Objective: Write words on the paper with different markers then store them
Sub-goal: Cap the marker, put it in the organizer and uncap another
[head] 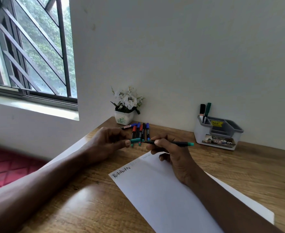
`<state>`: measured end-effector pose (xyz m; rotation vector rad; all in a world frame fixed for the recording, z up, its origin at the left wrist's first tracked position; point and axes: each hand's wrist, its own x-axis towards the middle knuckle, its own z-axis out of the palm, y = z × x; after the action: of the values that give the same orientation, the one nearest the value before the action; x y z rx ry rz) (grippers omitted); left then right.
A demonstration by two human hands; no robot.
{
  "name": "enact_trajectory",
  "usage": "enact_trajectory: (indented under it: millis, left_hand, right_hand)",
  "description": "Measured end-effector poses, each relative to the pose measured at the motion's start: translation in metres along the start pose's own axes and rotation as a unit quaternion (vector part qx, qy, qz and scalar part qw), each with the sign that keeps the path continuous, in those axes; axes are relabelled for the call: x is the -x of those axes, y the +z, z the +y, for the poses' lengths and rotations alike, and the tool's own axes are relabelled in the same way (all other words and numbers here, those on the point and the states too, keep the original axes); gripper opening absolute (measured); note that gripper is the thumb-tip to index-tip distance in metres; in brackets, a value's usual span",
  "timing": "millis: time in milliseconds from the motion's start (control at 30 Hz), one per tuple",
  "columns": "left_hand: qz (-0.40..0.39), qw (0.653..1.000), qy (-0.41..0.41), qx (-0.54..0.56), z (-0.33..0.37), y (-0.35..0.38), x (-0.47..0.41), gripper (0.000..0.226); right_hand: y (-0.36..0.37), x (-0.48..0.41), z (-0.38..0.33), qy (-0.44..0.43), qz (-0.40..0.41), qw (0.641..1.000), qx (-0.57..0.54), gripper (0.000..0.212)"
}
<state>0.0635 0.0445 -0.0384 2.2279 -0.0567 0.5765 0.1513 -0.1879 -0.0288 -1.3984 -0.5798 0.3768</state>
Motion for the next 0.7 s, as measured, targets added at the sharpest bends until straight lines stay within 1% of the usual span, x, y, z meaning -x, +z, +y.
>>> enact_trajectory:
  millis: [167, 300, 367, 500, 600, 700]
  left_hand:
    - [-0.007, 1.000, 0.013, 0.014, 0.0024, 0.0022, 0.0027, 0.018]
    - [-0.005, 1.000, 0.008, 0.022, 0.0013, -0.0001, 0.0017, 0.010]
    - [-0.006, 1.000, 0.009, 0.024, 0.0029, 0.0009, 0.0027, 0.012]
    - [-0.014, 0.999, 0.027, 0.012, 0.0064, 0.0040, 0.0043, 0.012]
    - [-0.026, 0.998, 0.050, -0.004, 0.0089, 0.0068, 0.0045, 0.011]
    - [-0.021, 0.998, 0.055, 0.007, 0.0103, 0.0084, 0.0045, 0.010]
  right_hand:
    - [0.0001, 0.0012, -0.0005, -0.008, -0.008, 1.000, -0.006, 0.012]
    - [0.0003, 0.0004, -0.0002, -0.003, 0.001, 1.000, -0.018, 0.015]
    - [-0.0002, 0.0004, 0.0005, -0.005, 0.000, 1.000, -0.017, 0.014]
    - [-0.0012, 0.0014, 0.0024, -0.022, -0.033, 0.999, 0.026, 0.005]
    - [0.0006, 0.0002, 0.0033, -0.041, -0.044, 0.995, 0.084, 0.012]
    - [0.0028, -0.0029, 0.0034, -0.046, -0.037, 0.995, 0.077, 0.015]
